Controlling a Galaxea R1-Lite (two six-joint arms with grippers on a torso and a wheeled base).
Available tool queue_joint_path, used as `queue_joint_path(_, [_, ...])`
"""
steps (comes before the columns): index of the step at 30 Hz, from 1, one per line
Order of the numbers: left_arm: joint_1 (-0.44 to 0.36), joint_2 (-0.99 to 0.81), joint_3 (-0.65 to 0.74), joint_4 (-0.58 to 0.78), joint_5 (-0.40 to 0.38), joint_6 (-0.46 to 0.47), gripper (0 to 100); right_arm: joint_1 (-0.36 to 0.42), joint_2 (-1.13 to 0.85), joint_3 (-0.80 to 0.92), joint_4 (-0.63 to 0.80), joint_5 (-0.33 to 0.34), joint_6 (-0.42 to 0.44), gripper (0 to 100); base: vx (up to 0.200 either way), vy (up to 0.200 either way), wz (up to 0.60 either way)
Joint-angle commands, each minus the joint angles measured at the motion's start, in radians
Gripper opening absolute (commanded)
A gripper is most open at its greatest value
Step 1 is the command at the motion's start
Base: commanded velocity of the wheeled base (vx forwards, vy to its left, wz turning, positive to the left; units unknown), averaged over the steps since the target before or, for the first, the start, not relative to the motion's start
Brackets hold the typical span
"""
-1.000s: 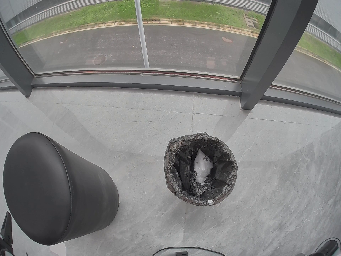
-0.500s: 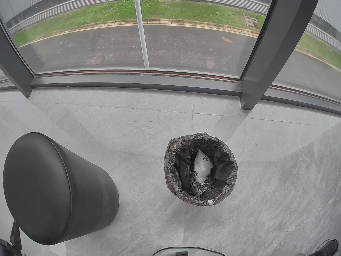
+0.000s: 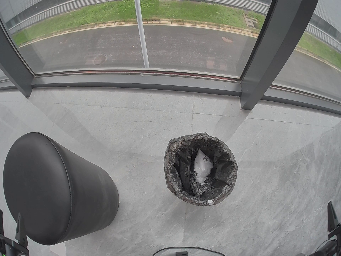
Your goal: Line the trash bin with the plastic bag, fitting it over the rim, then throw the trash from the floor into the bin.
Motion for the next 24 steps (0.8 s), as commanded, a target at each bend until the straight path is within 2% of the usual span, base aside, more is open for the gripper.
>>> queue_joint_path(1, [0.0, -0.015, 0.05, -0.033, -0.078, -0.026, 100, 0.0, -0.012, 0.015, 0.047, 0.087, 0.014, 100, 0.0, 0.0, 0.0])
queue_joint_path(5, [0.0, -0.015, 0.05, -0.03, -0.138, 0.022, 100, 0.002, -0.012, 0.015, 0.083, 0.121, -0.024, 100, 0.0, 0.0, 0.0])
queue_joint_path(13, [0.0, -0.015, 0.05, -0.007, -0.239, 0.108, 100, 0.002, -0.012, 0.015, 0.081, 0.122, -0.027, 100, 0.0, 0.0, 0.0])
queue_joint_path(16, [0.0, -0.015, 0.05, 0.034, -0.249, 0.112, 100, 0.002, -0.012, 0.015, 0.081, 0.121, -0.017, 100, 0.0, 0.0, 0.0])
queue_joint_path(24, [0.0, -0.015, 0.05, 0.027, -0.206, 0.08, 100, 0.0, -0.012, 0.015, 0.081, 0.116, -0.004, 100, 0.0, 0.0, 0.0])
